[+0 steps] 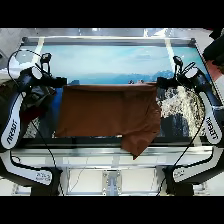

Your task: Fold the shirts.

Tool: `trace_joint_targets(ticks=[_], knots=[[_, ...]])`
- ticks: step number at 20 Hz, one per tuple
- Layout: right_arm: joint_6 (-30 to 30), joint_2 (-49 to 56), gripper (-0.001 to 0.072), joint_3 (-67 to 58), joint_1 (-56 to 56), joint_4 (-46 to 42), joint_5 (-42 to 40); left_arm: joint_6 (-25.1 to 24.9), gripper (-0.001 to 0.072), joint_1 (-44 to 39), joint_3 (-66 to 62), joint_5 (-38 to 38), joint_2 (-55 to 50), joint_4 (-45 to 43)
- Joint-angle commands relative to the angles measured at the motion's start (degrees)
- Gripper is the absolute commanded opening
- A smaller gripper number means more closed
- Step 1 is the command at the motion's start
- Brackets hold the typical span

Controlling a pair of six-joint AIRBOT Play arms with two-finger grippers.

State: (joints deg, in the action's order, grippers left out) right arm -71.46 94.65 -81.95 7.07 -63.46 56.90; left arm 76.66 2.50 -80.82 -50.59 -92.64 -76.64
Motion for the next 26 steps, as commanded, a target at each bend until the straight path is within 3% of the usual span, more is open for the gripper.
trace_joint_targets(ticks=[1, 11, 12, 13, 14, 15, 21, 23, 26], knots=[[-0.02, 0.35, 0.0007, 0.28, -1.77, -9.11, 7.96, -0.02, 0.0008, -1.14, 0.04, -8.68, -0.42, -3.43], [-0.68, 0.81, 0.0010, 9.55, -3.78, -9.25, 7.58, 0.76, 0.0010, -3.21, 0.31, -14.01, -4.57, -5.88], [-1.09, 0.48, 0.0019, 9.35, -3.72, -9.25, 7.96, 2.19, 0.0097, -3.21, 0.31, -14.25, -4.61, -5.88], [-1.14, -0.02, 0.0096, 8.74, -3.54, -9.16, 8.90, 2.45, 0.0472, -3.15, 0.31, -14.58, -4.42, -5.86], [-1.14, -0.79, 0.0226, 7.72, -3.43, -9.53, 10.32, 2.84, 0.0720, -3.10, 0.31, -14.86, -4.02, -5.86], [-1.11, -2.01, 0.0281, 6.10, -3.13, -9.94, 12.11, 3.61, 0.0693, -3.06, 0.31, -15.06, -3.23, -5.86], [-0.98, -17.81, 0.0279, -2.25, 3.61, -17.44, 25.24, 3.91, 0.0692, -0.85, 1.70, -17.44, 12.44, -6.47], [-0.85, -25.07, 0.0280, 1.03, 9.68, -17.20, 28.48, 4.39, 0.0692, 2.51, 8.31, -16.24, 21.53, -6.49], [0.07, -37.16, 0.0283, 18.23, 20.22, -9.79, 26.08, 10.84, 0.0691, 8.46, 28.74, -10.36, 36.98, -6.40]])
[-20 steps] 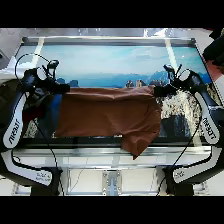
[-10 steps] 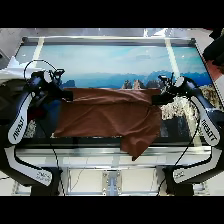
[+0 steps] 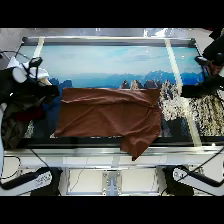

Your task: Fold the shirts.

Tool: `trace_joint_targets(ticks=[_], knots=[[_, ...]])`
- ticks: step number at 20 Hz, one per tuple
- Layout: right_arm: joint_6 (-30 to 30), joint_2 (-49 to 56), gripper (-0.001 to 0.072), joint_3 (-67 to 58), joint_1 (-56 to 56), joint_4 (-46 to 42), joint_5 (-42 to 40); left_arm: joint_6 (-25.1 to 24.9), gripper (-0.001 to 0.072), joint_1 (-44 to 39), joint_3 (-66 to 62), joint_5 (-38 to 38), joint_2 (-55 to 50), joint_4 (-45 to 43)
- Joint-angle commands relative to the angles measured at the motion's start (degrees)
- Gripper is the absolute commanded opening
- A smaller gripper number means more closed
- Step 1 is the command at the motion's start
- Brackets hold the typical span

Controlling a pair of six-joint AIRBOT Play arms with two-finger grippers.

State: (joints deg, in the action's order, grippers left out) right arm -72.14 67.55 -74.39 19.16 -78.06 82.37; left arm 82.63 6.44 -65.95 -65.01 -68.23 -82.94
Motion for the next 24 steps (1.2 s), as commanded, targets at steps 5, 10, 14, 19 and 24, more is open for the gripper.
trace_joint_targets(ticks=[5, 10, 14, 19, 24], knots=[[0.85, -16.81, 0.0517, 39.89, 12.94, 16.70, -0.07, 20.79, 0.0691, 9.99, 40.17, 9.79, 32.28, 2.25], [1.27, -16.04, 0.0515, 50.75, 12.59, 22.60, -0.98, 20.11, 0.0691, 10.05, 42.64, 10.71, 33.51, 12.79], [2.08, -14.03, 0.0516, 50.95, 4.61, 23.30, -5.33, 20.04, 0.0692, 10.01, 42.64, 11.04, 32.35, 12.96], [-2.21, -7.72, 0.0515, 50.95, -9.14, 23.43, -11.61, 20.02, 0.0691, 10.01, 42.64, 11.02, 32.28, 12.92], [-2.23, -1.92, 0.0513, 50.93, -16.17, 27.45, -14.23, 20.02, 0.0691, 10.01, 42.64, 11.02, 32.28, 12.92]])
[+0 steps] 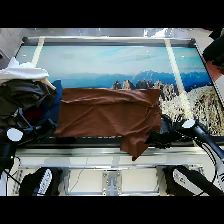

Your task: Fold the shirts.

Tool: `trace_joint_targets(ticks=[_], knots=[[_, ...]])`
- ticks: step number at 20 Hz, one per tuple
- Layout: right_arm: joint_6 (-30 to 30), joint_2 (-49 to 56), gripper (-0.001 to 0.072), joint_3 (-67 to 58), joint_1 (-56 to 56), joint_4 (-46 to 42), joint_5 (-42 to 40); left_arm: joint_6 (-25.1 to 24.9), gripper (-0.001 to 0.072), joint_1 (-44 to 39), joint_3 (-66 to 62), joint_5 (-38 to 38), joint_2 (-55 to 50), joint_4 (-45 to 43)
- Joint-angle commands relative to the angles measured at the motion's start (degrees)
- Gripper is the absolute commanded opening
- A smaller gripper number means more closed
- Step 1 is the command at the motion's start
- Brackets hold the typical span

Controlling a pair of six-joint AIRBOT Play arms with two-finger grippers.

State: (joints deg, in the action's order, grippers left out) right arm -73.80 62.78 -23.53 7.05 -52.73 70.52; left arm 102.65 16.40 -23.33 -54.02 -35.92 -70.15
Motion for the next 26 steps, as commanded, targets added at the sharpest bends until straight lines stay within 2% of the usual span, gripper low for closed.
trace_joint_targets(ticks=[1, 2, 3, 6, 7, 10, 11, 14, 19, 22, 23, 24, 26], knots=[[-0.55, 3.15, 0.0499, 0.07, -4.85, 2.12, -2.86, 0.00, 0.0691, 0.04, 0.02, 0.02, -0.02, 0.13], [-0.55, 3.15, 0.0397, 0.07, -5.38, 2.40, -3.08, 0.00, 0.0692, 0.04, 0.02, 0.02, -0.02, 0.13], [-0.50, 3.08, 0.0259, 0.07, -5.35, 3.23, -2.95, 0.00, 0.0692, 0.04, 0.02, 0.02, -0.02, 0.13], [-0.22, 3.02, 0.0066, -0.26, -5.35, 4.57, -2.34, 0.20, 0.0691, 0.07, 0.02, 0.00, -0.02, 0.20], [-0.13, 3.02, 0.0010, -0.48, -5.35, 4.59, -2.14, 2.32, 0.0691, 0.07, 0.07, -0.28, -0.02, 0.17], [-0.04, 1.68, 0.0011, -0.52, -5.35, 4.50, -1.95, 14.08, 0.0691, 0.07, 2.25, 0.37, -0.02, 0.22], [0.00, 1.09, 0.0011, -0.52, -5.35, 4.44, -1.92, 15.06, 0.0691, 0.09, 3.26, 0.44, -0.04, 0.48], [0.07, -0.44, 0.0011, -0.52, -5.35, 4.33, -1.95, 14.99, 0.0691, 0.79, 5.20, -1.29, -0.70, 0.94], [0.98, -0.66, 0.0011, -0.52, -5.35, 4.33, -1.99, 14.93, 0.0691, 5.27, 5.42, 2.12, -3.23, 5.07], [0.98, -0.66, 0.0011, -0.52, -5.35, 4.37, -1.90, 11.87, 0.0680, 5.22, 5.42, 4.50, -5.75, 7.50], [0.98, -0.66, 0.0012, -0.52, -5.35, 4.39, -1.92, 10.45, 0.0582, 5.22, 5.42, 5.77, -6.40, 8.98], [0.98, -0.66, 0.0011, -0.52, -5.35, 4.46, -1.92, 10.16, 0.0525, 5.22, 5.42, 6.71, -6.93, 9.35], [0.98, -0.66, 0.0011, -0.52, -5.35, 4.63, -1.79, 9.62, 0.0524, 5.22, 5.42, 7.06, -8.31, 9.31]])
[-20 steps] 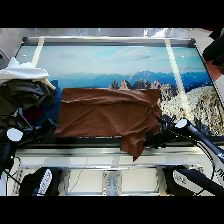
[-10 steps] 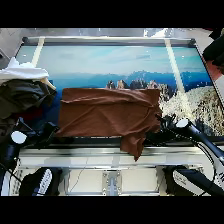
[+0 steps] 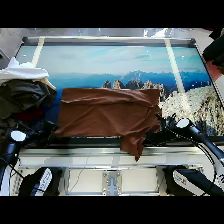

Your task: Fold the shirts.

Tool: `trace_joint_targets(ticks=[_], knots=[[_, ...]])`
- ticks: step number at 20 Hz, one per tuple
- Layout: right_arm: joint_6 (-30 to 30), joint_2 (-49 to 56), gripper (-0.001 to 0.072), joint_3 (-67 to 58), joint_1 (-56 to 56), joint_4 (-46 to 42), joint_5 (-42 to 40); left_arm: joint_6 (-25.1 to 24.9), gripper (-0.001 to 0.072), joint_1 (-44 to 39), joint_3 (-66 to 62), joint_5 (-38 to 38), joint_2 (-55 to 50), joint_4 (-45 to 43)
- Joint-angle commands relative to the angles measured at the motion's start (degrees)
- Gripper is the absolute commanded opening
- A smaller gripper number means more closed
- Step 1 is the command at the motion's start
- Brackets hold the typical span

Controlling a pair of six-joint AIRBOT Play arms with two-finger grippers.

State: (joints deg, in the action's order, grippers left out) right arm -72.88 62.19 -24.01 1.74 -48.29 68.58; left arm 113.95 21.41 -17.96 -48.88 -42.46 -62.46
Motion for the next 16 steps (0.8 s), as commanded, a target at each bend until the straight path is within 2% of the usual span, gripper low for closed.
trace_joint_targets(ticks=[1, 3, 8, 9, 10, 11, 12, 14, 15, 16], knots=[[0.07, -0.07, 0.0011, -0.04, -0.04, 0.24, 0.37, -2.71, 0.0524, 0.22, 0.04, 1.64, -2.58, 1.64], [0.07, -0.07, 0.0011, -0.04, -0.04, 0.24, 0.70, -4.13, 0.0525, 0.22, 0.04, 0.85, -3.96, 1.62], [0.07, -0.07, 0.0011, -0.04, -0.04, 0.24, 0.83, -4.13, 0.0513, 0.22, 0.04, 0.70, -4.98, 1.64], [0.07, -0.07, 0.0011, -0.04, -0.04, 0.24, 0.81, -4.15, 0.0407, 0.22, 0.04, 0.70, -4.98, 1.64], [0.07, -0.07, 0.0011, -0.04, -0.04, 0.24, 0.81, -4.24, 0.0325, 0.22, 0.04, 0.74, -4.98, 1.62], [0.07, -0.07, 0.0011, -0.04, -0.04, 0.24, 0.81, -5.07, 0.0278, 0.22, 0.04, 0.92, -4.98, 1.62], [0.07, -0.07, 0.0011, -0.04, -0.04, 0.24, 0.81, -5.64, 0.0172, 0.22, 0.04, 0.94, -4.98, 1.60], [0.07, -0.07, 0.0011, -0.04, -0.04, 0.24, 0.79, -6.47, 0.0105, 0.22, 0.04, 0.96, -4.98, 1.60], [0.07, -0.07, 0.0011, -0.04, -0.04, 0.24, 0.79, -6.47, 0.0034, 0.22, 0.04, 0.96, -4.98, 1.62], [0.07, -0.07, 0.0011, -0.04, -0.04, 0.24, 0.81, -6.51, 0.0011, 0.22, 0.02, 0.96, -4.98, 1.64]])
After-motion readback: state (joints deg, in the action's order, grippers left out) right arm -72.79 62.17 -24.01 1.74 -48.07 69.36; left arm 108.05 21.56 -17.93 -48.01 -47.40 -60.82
